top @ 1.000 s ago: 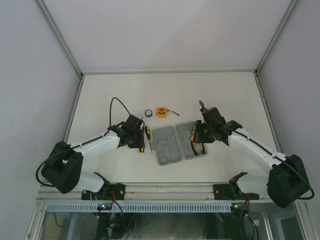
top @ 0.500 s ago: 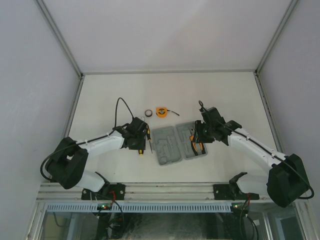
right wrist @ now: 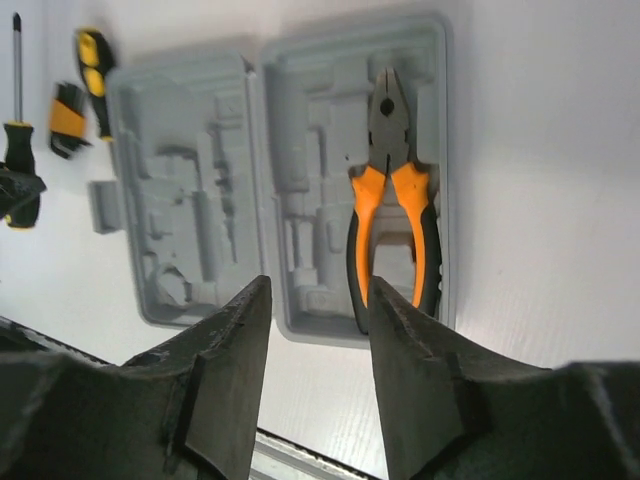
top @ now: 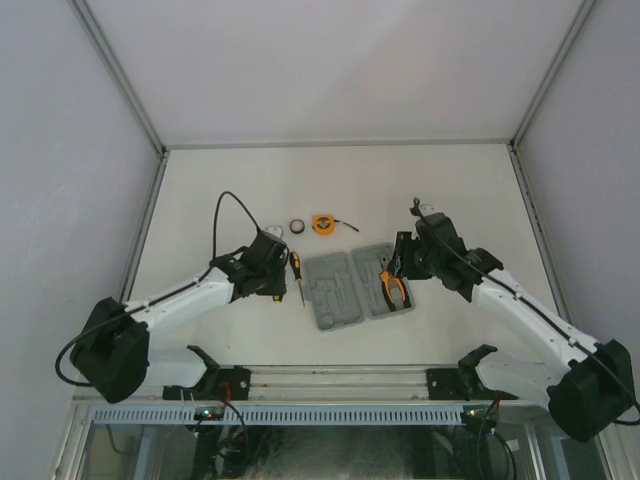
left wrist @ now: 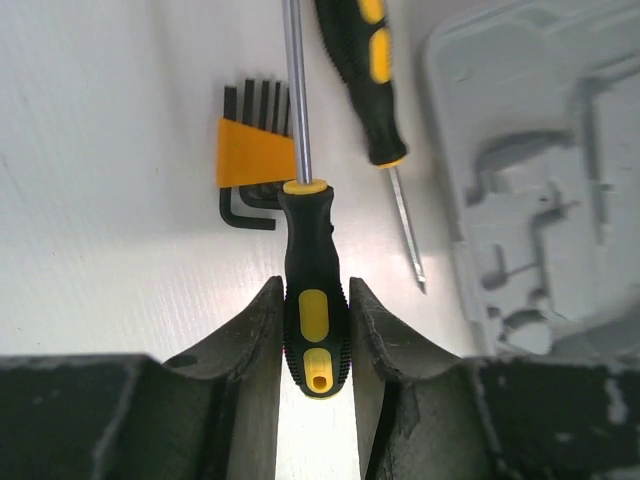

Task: Sort the tools into containers
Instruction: Pick up the screwdriver from the center of the board.

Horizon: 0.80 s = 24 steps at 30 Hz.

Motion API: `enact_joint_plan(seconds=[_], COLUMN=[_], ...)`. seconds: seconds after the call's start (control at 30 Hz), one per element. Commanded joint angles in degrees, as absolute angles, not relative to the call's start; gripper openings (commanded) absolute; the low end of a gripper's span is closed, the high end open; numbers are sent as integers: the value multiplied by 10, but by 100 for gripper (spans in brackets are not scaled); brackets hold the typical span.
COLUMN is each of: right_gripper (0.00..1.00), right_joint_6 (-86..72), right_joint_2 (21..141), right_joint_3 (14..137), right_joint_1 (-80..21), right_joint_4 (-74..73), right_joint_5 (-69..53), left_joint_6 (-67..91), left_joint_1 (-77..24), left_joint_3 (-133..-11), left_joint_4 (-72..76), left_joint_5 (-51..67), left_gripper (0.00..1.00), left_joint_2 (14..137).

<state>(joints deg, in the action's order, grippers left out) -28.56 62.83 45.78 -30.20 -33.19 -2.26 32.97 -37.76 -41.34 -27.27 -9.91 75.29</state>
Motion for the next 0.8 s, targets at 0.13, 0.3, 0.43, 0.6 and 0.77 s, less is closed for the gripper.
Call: enact_joint_plan(seconds=[0.13, 0.3, 0.43, 0.6, 0.77], right_gripper=[50, 53, 54, 53, 55], right_joint_6=[-283, -275, -240, -142, 3], right_joint_2=[519, 476, 457, 418, 394], right_joint_3=[432, 405, 385, 349, 321], right_joint_1=[-305, -303, -307, -353, -422], right_joint_4=[-203, -134, -88, -5, 39], right_joint_5=[-19, -8, -39, -56, -75], left_joint_6=[271, 229, 208, 187, 166], left_joint_1=[-379, -379, -379, -380, -393], left_joint_3=[-423, -428, -438, -443, -457], left_joint_4=[-231, -215, -208, -199, -207], left_joint_5=[-44, 9, 56, 106, 129], left_gripper=[17, 15, 9, 6, 3], left_joint_2=[614, 551, 525, 507, 516])
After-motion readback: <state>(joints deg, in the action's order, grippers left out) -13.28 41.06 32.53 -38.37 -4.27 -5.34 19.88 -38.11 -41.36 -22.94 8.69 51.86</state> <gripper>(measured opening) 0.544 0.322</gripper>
